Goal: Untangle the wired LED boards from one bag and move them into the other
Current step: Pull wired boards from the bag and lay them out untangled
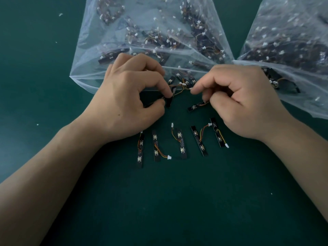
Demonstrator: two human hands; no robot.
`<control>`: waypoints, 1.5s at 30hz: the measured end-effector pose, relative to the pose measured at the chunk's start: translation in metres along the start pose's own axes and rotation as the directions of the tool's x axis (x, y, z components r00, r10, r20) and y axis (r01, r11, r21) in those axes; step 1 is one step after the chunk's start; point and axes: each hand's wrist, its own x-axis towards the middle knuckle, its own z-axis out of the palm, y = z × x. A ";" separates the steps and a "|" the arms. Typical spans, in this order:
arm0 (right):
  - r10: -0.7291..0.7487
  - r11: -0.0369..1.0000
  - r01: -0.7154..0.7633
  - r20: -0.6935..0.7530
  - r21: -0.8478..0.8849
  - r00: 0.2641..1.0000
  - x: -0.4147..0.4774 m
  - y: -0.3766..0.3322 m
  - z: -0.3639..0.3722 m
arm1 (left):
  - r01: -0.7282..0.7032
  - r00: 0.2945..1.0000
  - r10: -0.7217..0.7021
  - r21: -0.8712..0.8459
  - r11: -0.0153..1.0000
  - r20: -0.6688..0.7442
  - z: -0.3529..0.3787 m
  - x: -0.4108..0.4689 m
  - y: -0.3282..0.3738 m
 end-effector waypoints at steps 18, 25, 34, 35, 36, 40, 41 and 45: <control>-0.058 0.998 0.057 -0.047 -0.040 0.997 -0.001 0.003 0.001 | 0.058 0.992 -0.055 0.026 0.998 -0.116 0.003 0.002 -0.001; -0.117 0.983 0.127 0.087 -0.129 0.989 0.000 0.000 -0.001 | 0.081 0.979 -0.078 0.010 0.997 -0.186 0.004 0.003 0.000; -0.085 0.975 0.119 0.185 -0.186 0.979 0.001 -0.001 0.000 | 0.113 0.974 -0.113 -0.011 0.993 -0.197 0.005 0.004 0.001; -0.087 0.976 0.120 0.178 -0.184 0.980 0.001 -0.001 0.000 | 0.115 0.973 -0.119 -0.033 0.993 -0.198 0.004 0.005 0.001; -0.091 0.977 0.121 0.168 -0.177 0.982 0.000 0.000 0.000 | 0.116 0.972 -0.125 -0.054 0.992 -0.197 0.004 0.005 0.001; -0.124 0.982 0.140 0.130 -0.124 0.984 -0.001 -0.001 -0.001 | 0.137 0.971 -0.145 -0.058 0.989 -0.189 0.003 0.005 0.001; -0.128 0.982 0.146 0.139 -0.121 0.982 -0.001 -0.001 -0.001 | 0.146 0.971 -0.153 -0.049 0.988 -0.184 0.003 0.005 0.001; -0.097 0.976 0.136 0.215 -0.171 0.972 0.000 -0.001 0.000 | 0.151 0.975 -0.153 -0.026 0.988 -0.164 0.004 0.004 -0.002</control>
